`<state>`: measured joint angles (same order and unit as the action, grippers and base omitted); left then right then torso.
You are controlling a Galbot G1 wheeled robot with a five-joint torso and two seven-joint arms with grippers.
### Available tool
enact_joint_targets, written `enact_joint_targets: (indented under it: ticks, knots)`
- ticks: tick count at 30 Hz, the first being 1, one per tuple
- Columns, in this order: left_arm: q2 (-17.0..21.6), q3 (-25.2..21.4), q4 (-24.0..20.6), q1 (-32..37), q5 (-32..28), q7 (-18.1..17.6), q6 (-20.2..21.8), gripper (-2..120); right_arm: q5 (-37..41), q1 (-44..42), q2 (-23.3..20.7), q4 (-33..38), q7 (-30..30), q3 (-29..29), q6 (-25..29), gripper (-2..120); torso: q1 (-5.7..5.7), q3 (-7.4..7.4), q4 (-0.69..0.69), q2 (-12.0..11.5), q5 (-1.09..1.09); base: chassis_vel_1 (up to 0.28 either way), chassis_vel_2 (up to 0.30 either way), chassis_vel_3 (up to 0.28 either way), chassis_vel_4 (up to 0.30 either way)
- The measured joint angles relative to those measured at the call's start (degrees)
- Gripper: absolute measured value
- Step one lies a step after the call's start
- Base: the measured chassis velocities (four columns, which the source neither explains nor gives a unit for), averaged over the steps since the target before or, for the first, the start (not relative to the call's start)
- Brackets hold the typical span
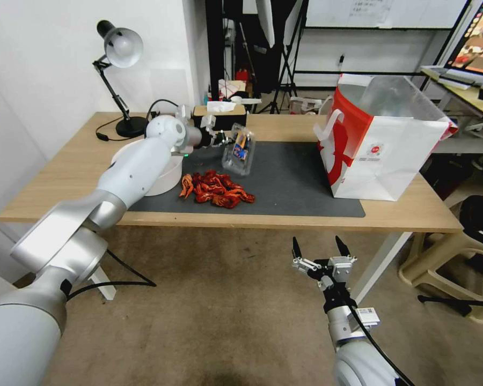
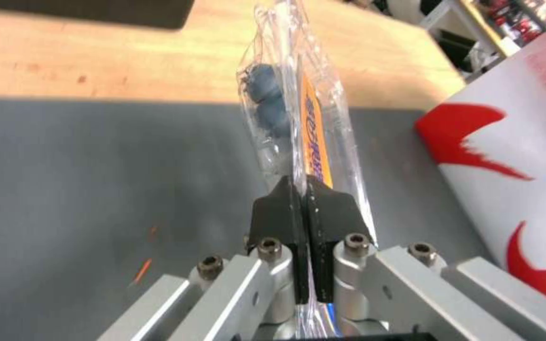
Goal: Close the takeout container lid, then place the container into the takeout bag.
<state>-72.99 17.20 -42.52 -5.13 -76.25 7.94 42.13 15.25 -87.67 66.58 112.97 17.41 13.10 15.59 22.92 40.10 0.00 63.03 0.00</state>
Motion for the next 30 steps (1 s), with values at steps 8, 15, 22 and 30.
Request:
enact_joint_targets:
  ticks: [8,15,22,30]
  knots:
    - [-0.87,0.87,-0.93,-4.93,-2.10,-0.58,0.00,0,-0.06,0.66,0.12,0.02,0.07,-0.26,-0.58,109,0.00,0.01,0.00,-0.02,0.00,0.000,0.000,0.000,0.000]
    - [-3.28,0.31,-1.33,-9.76,-3.62,-1.31,0.00,0,-0.91,0.52,0.75,0.05,0.01,-0.36,-0.56,100,0.00,0.00,0.01,-0.02,0.01,0.000,0.000,0.000,0.000]
    - [-8.54,-0.32,-1.98,-14.28,-4.62,-2.35,0.00,0,-1.10,0.14,1.10,0.10,-0.29,-0.26,-0.32,100,0.00,0.00,0.01,-0.02,0.02,0.000,0.000,0.000,0.000]
    - [-19.02,-5.27,3.01,-19.49,-3.19,-2.86,0.02,0,-1.93,-0.39,2.00,0.11,-0.44,-0.25,0.05,100,0.00,-0.01,-0.12,-0.01,0.07,0.000,0.000,0.000,0.000]
